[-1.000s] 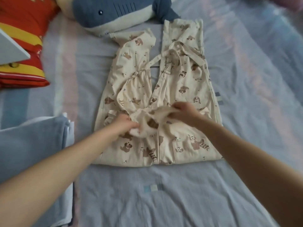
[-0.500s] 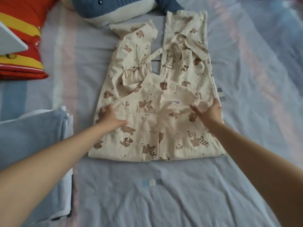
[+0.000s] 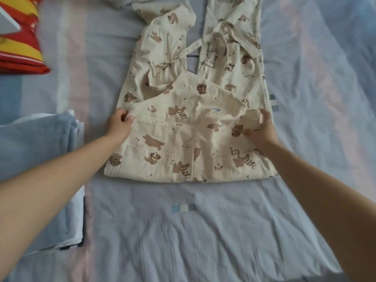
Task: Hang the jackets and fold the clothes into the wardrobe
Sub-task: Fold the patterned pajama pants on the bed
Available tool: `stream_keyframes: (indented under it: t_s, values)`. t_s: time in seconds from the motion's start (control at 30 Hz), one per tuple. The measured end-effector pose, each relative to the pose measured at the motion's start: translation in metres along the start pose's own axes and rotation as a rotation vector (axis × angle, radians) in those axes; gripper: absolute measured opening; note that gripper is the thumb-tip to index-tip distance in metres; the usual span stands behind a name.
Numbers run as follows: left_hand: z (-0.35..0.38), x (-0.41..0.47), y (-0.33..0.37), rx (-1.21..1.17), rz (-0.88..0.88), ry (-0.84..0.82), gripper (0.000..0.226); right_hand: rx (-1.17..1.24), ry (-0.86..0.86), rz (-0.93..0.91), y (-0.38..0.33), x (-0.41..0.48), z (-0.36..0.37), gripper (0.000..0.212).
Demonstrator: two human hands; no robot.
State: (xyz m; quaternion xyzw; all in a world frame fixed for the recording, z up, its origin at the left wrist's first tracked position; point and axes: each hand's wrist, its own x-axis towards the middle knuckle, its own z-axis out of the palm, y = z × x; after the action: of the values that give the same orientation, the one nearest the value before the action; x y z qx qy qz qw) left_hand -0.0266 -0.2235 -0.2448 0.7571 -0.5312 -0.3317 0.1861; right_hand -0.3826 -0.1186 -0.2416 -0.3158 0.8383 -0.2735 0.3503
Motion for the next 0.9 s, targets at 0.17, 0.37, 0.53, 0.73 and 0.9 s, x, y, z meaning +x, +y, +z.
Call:
stream_keyframes:
  t_s: [0.17, 0.37, 0.53, 0.73, 0.9]
  values:
    - [-0.021, -0.077, 0.01, -0.116, -0.018, 0.235, 0.02, -0.089, 0.144, -0.275, 0.01, -0.066, -0.032, 0.052]
    - [-0.034, -0.208, -0.056, -0.429, 0.09, 0.302, 0.034, -0.023, 0.131, -0.234, 0.084, -0.179, -0.06, 0.034]
    - [-0.033, -0.282, -0.144, -0.271, 0.065, 0.145, 0.036, -0.405, 0.059, -0.185, 0.164, -0.262, -0.062, 0.024]
    - [-0.009, -0.31, -0.21, 0.28, 0.123, -0.122, 0.054, -0.533, -0.107, -0.108, 0.205, -0.272, -0.031, 0.049]
    - [0.006, -0.32, -0.18, 0.301, 0.284, -0.018, 0.036, -0.489, 0.315, -0.285, 0.183, -0.274, -0.021, 0.03]
